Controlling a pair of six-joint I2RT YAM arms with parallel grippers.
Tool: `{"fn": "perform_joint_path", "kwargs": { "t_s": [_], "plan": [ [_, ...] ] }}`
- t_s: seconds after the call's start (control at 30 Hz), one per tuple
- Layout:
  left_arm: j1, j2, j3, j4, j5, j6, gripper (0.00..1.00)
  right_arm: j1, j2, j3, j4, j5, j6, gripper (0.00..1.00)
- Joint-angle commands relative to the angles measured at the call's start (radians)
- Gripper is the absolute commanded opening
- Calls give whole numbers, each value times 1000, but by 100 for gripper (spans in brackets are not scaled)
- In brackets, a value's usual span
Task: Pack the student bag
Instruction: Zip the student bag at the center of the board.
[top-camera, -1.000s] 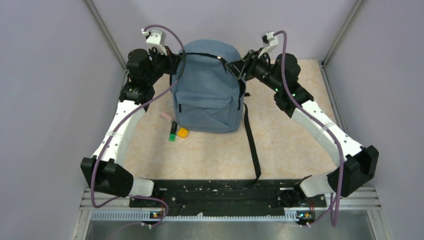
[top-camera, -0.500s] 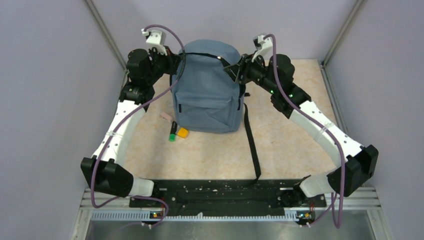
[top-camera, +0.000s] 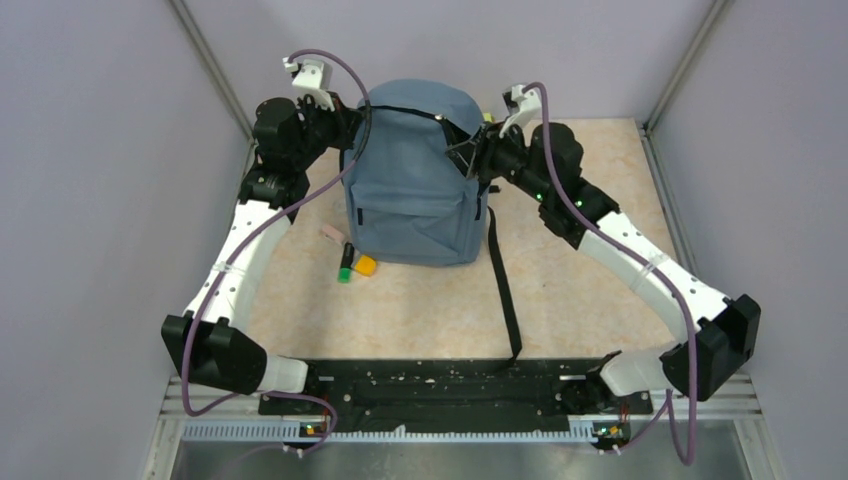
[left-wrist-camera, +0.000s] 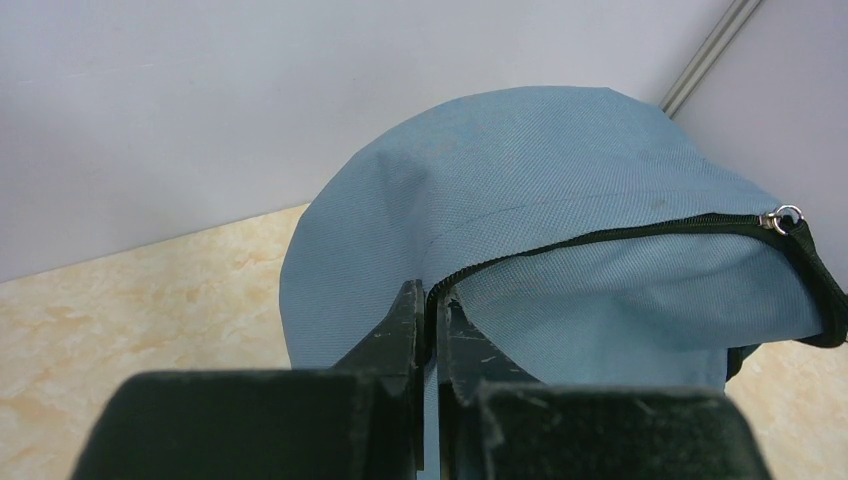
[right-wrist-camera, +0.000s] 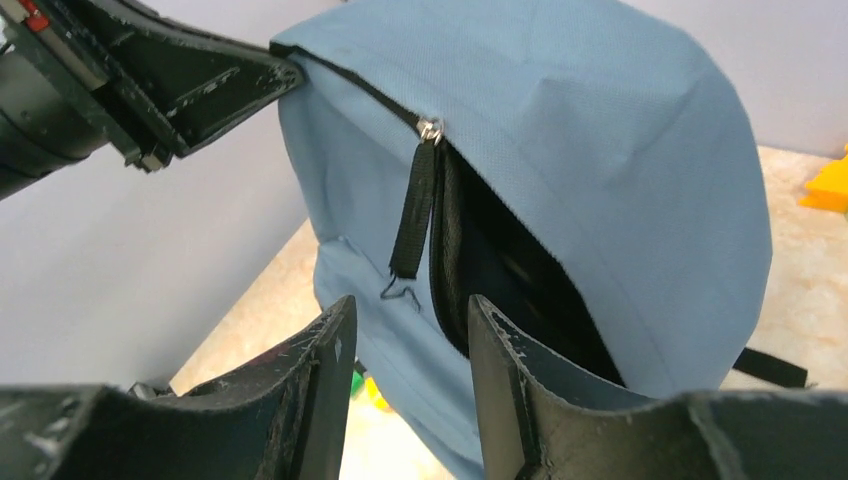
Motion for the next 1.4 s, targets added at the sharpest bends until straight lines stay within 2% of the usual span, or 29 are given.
{"fn": "perform_joint_path", "kwargs": {
  "t_s": [0.0, 0.4, 0.6, 0.97, 1.17, 1.37],
  "plan": [
    [-5, -48, 11, 110, 34, -19, 0, 37, -96, -34, 60, 41, 18, 45],
    [-5, -50, 9, 109, 34, -19, 0, 40, -74, -65, 91, 43, 84, 53],
    [-5, -47, 14, 110, 37, -20, 0, 40, -1, -3, 72, 61, 75, 56],
    [-5, -48, 13, 106, 34, -8, 0, 37, 125, 148, 41, 162, 17, 55],
    [-5, -49, 11, 106, 36, -5, 0, 31, 179, 222, 31, 187, -10, 44],
    [-5, -52, 5, 107, 29, -2, 0, 30, 204, 253, -15, 179, -29, 8]
  ]
}}
